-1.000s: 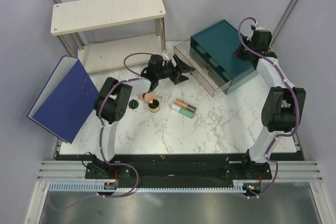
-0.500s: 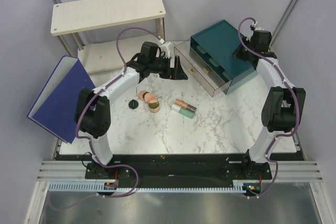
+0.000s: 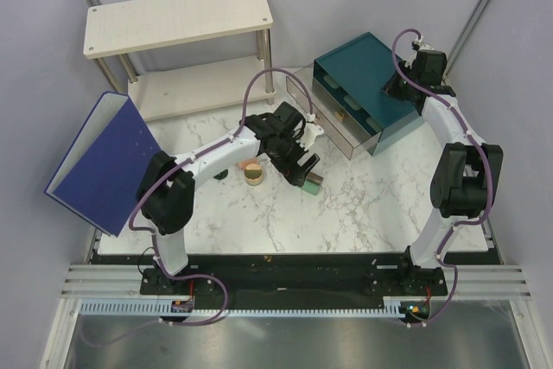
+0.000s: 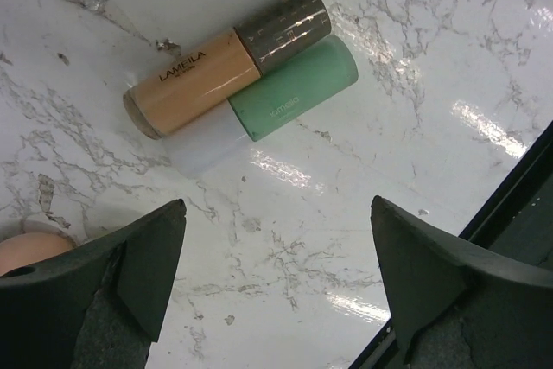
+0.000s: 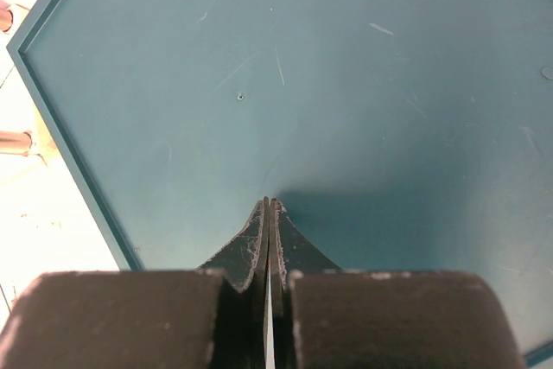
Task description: Organize the makeup
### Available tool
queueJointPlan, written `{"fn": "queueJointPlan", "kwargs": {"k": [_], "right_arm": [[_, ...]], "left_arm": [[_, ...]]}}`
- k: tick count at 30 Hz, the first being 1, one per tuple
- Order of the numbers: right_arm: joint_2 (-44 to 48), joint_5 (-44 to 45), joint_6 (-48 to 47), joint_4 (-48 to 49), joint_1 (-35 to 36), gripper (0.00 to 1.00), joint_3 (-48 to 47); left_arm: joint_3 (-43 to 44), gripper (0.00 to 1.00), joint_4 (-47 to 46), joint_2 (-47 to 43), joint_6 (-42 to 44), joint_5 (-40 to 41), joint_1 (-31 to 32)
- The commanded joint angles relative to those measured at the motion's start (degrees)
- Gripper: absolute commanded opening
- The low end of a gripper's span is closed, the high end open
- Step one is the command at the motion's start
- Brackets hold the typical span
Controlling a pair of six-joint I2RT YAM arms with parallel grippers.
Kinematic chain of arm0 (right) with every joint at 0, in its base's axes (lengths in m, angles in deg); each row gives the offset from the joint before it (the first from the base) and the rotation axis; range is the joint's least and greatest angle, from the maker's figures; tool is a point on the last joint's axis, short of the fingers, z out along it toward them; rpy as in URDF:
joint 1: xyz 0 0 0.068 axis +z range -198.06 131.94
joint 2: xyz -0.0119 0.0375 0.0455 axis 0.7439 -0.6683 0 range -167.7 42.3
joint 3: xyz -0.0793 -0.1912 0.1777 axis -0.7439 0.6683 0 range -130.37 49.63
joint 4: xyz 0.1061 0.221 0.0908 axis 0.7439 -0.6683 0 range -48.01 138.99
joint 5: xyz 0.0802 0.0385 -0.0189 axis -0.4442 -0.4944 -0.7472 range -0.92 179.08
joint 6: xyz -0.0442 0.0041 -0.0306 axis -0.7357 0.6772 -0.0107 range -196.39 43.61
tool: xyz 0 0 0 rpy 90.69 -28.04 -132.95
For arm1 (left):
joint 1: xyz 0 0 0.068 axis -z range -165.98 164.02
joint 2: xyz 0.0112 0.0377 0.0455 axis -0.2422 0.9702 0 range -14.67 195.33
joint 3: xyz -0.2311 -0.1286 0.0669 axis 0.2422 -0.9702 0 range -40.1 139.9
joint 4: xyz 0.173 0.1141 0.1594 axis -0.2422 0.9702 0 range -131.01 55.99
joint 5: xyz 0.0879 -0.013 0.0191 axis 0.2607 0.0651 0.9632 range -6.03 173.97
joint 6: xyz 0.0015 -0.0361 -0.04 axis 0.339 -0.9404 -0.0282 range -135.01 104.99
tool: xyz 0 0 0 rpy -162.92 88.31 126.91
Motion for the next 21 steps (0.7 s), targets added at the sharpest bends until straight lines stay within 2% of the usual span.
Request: {"fn": "queueJointPlan", "kwargs": {"k": [1,21], "right_arm": [[-1.14,-1.2,0.07,-3.62,0.06,0.0,1.7],[-2.02,-2.07,0.51,-3.62,0.06,0.01,1.7]], "left_arm": [[2.36,0.94,2.1,2.46,5.48,3.86,1.59],[5.79,0.93,-1.85,10.72,7.06,4.74,4.67]]}}
